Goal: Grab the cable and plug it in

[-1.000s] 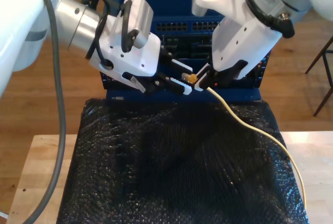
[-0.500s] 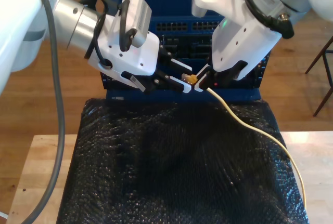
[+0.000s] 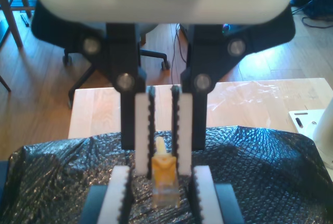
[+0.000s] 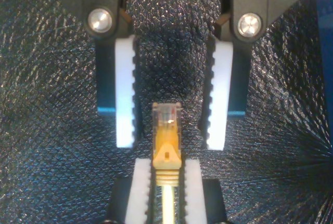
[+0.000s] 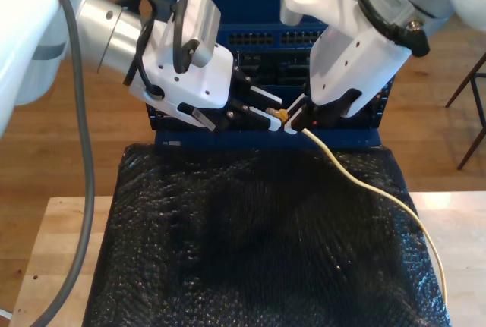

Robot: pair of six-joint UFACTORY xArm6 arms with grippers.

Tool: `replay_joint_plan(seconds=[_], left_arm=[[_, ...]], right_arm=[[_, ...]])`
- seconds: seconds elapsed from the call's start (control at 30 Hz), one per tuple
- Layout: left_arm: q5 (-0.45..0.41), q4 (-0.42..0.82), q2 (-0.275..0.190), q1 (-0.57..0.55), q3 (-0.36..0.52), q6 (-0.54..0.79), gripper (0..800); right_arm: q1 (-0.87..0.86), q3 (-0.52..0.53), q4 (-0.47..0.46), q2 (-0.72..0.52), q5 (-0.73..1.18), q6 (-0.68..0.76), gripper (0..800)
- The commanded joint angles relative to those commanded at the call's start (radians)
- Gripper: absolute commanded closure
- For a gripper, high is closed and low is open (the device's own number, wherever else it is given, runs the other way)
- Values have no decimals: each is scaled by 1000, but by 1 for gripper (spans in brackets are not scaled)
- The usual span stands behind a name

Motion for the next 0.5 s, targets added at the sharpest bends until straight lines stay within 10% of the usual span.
replay_joint_plan(seconds=[0.5], left_arm=[[-2,2,0,0,0,0,737]], right_arm=[[0,0,0,0,0,0,797]])
